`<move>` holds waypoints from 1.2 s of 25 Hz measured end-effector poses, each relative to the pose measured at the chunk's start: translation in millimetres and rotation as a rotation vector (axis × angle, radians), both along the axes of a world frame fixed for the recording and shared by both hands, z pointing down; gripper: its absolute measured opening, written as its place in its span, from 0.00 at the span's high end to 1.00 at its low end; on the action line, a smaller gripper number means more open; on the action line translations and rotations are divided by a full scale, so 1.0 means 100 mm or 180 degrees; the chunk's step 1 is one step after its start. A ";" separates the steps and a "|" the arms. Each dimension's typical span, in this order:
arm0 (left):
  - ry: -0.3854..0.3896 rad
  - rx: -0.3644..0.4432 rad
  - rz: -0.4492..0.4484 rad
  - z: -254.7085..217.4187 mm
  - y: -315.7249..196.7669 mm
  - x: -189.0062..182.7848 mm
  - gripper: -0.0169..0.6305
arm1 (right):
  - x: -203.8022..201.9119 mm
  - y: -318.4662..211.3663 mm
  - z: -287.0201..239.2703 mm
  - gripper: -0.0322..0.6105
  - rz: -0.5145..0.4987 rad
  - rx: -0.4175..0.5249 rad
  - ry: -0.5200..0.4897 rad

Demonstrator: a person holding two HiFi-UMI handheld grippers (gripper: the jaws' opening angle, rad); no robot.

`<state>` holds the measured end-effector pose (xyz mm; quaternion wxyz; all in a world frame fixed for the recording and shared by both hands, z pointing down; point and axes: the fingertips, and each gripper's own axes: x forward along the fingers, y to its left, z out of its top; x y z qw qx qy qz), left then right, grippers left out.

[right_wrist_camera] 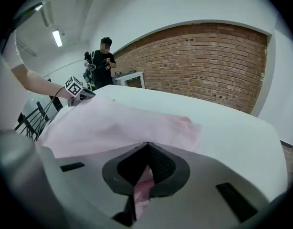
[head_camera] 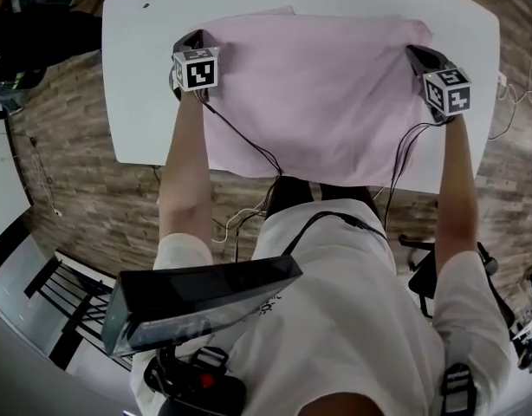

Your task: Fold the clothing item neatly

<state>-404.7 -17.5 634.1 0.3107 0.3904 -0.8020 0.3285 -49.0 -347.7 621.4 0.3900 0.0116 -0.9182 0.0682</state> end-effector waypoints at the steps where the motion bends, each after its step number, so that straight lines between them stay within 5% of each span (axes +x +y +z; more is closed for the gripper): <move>1: -0.0017 -0.0003 -0.0064 -0.02 0.06 -0.05 0.97 | -0.01 -0.01 0.00 0.95 0.0030 -0.0015 -0.0016; 4: -0.0129 0.0018 -0.0121 -0.16 0.22 -0.08 0.97 | 0.02 -0.06 -0.01 0.95 0.0160 0.0035 0.0012; 7: -0.0201 0.0272 0.0129 -0.50 0.32 0.11 0.97 | 0.06 0.04 -0.34 0.95 0.0173 0.0200 -0.0186; 11: 0.0515 0.0912 0.0972 -0.96 0.55 1.19 0.97 | 0.34 0.73 -0.93 0.95 0.0073 0.0139 -0.0611; 14: 0.0956 0.1130 0.1291 -1.07 1.06 2.14 0.97 | 0.87 1.43 -1.18 0.95 0.0054 0.0338 -0.0637; 17: 0.0927 0.0858 0.1492 -0.78 1.51 2.82 0.97 | 1.35 2.03 -1.08 0.95 0.0253 0.0220 -0.0613; 21: 0.0510 0.0199 0.1670 -0.13 1.79 2.95 0.97 | 1.90 2.42 -0.44 0.95 0.0685 0.0129 -0.0207; 24: 0.0556 0.0195 0.1694 -0.06 1.76 2.86 0.97 | 2.28 2.37 -0.09 0.95 0.0963 0.0383 0.0085; 30: 0.0487 0.0380 0.1664 -0.26 1.74 2.70 0.97 | 2.63 2.28 -0.27 0.95 0.1587 0.0359 -0.0168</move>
